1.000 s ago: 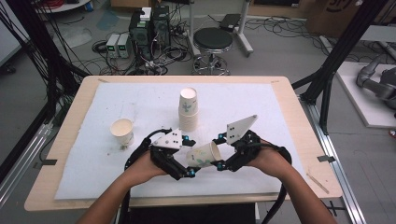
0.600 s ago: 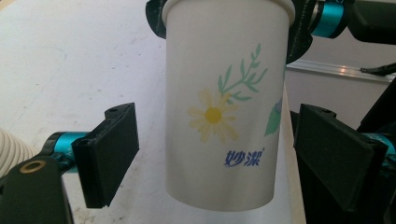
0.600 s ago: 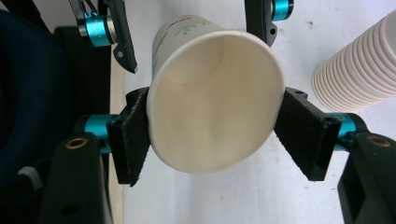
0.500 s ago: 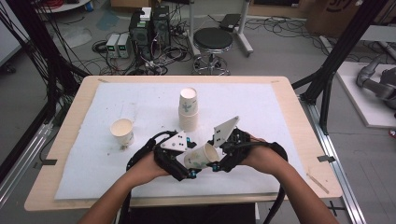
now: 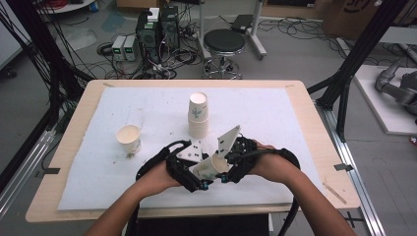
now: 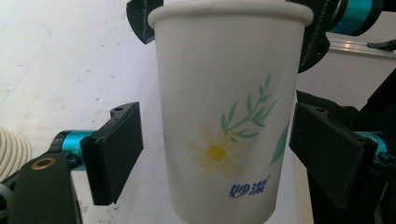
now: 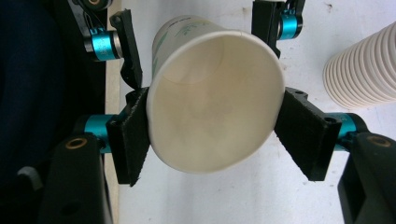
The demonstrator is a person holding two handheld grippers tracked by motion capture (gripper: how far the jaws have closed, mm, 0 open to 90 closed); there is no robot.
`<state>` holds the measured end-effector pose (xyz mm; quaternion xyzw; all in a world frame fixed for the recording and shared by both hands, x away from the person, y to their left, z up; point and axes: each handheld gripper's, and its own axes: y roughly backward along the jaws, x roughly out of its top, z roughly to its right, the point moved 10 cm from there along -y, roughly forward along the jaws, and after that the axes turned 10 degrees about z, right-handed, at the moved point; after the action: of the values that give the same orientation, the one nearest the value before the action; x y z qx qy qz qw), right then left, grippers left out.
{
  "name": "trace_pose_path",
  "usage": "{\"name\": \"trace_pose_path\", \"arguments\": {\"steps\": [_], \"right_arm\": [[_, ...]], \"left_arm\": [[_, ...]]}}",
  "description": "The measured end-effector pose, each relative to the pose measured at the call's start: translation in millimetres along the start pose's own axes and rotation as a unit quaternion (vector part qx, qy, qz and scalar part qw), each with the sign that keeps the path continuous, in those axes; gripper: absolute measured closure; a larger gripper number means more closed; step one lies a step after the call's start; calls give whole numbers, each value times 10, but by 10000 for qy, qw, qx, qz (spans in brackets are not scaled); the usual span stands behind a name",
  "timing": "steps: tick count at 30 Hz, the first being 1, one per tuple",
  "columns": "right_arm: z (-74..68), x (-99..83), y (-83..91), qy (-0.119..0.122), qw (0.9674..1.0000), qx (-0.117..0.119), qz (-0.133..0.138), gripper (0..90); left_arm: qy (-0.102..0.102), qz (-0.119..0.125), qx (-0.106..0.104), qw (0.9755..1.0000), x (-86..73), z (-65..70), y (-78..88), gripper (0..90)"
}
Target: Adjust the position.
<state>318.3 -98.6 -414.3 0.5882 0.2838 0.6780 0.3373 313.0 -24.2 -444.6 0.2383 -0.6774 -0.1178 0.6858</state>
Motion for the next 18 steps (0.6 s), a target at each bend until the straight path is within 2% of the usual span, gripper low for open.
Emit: {"name": "trace_pose_path", "arguments": {"steps": [15,17,18], "right_arm": [[-22,-22,-51,18,9999,60,-154,311],[-17,-27,-56,67,9998,29,-183,310],[-23,-32,-56,72,9997,38,-210,308]], "left_arm": [[13,-195,-68,9998,-37,10,-51,282],[-18,-213,-148,9997,-42,31,-55,344],[-35,-225,-159,9996,-45,33,-60,342]]}}
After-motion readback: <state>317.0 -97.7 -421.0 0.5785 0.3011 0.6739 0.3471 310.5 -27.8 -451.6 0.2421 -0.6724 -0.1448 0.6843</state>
